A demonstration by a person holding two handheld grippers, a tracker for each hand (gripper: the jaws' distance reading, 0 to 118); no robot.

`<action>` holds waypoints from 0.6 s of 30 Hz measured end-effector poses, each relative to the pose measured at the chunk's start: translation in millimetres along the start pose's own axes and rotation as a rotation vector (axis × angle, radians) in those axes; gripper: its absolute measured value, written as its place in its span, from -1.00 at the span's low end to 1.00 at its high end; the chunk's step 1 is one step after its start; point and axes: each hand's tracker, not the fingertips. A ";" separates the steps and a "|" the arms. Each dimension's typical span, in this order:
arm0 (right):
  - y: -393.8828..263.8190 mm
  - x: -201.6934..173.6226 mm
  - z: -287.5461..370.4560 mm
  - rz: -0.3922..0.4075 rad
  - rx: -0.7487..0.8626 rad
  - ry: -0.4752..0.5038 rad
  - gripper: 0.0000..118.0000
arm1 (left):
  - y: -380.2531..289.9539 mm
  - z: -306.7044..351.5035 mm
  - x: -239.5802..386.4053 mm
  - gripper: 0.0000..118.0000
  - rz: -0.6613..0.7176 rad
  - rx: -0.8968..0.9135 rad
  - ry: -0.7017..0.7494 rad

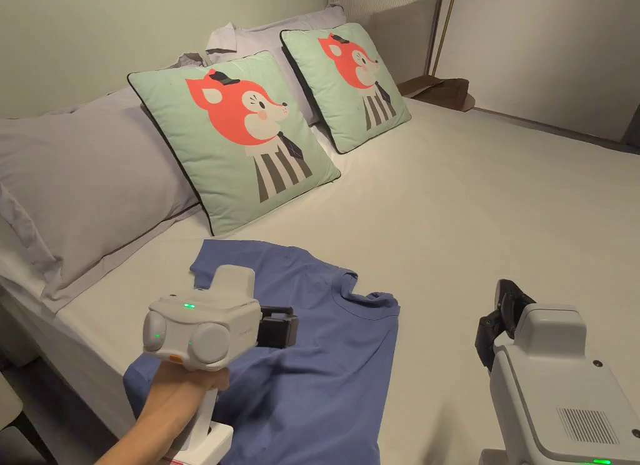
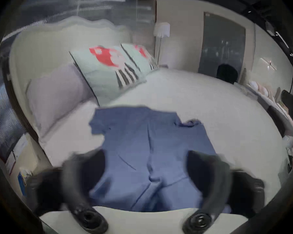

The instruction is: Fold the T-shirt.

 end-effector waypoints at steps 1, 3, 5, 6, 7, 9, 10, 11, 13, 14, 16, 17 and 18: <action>-1.3 2.3 -0.3 0.002 -0.004 -0.003 -1.00 | -2.3 -8.1 3.4 0.85 -0.005 -0.011 -0.001; -3.8 6.8 -0.2 0.007 -0.010 -0.011 -1.00 | -7.4 -27.2 9.2 0.84 -0.031 -0.067 0.014; -6.1 11.6 -0.9 0.010 -0.017 -0.020 -1.00 | -12.3 -45.5 15.3 0.83 -0.052 -0.147 0.026; -6.9 14.7 -1.0 0.013 -0.021 -0.024 -1.00 | -16.6 -55.4 18.3 0.83 -0.057 -0.176 0.025; -7.8 17.2 -1.3 0.015 -0.026 -0.029 -1.00 | -21.2 -66.8 18.8 0.83 -0.060 -0.200 0.025; -9.4 22.3 -1.5 0.015 -0.033 -0.039 -1.00 | -29.8 -80.0 21.5 0.76 -0.052 -0.229 0.021; -10.1 25.5 -0.9 0.014 -0.036 -0.043 -1.00 | -33.8 -84.1 23.0 0.59 -0.048 -0.246 0.018; -10.6 27.4 -0.6 0.015 -0.038 -0.045 -1.00 | -38.8 -81.2 25.9 0.24 -0.044 -0.244 0.013; -11.7 31.6 1.1 0.020 -0.042 -0.051 -1.00 | -41.7 -73.2 27.8 0.06 -0.004 -0.205 -0.011; -11.9 32.9 1.9 0.022 -0.043 -0.054 -1.00 | -39.7 -70.0 29.4 -0.43 -0.017 -0.204 -0.004; -12.1 36.1 3.6 0.013 -0.046 -0.062 -1.00 | -36.7 -62.8 30.4 -0.91 -0.033 -0.188 -0.010; -11.8 37.5 4.6 0.005 -0.048 -0.064 -1.00 | -35.6 -60.6 30.1 -0.92 -0.036 -0.182 0.003; -11.6 38.4 6.3 0.000 -0.048 -0.065 -1.00 | -34.5 -59.2 27.8 -0.92 -0.036 -0.185 -0.013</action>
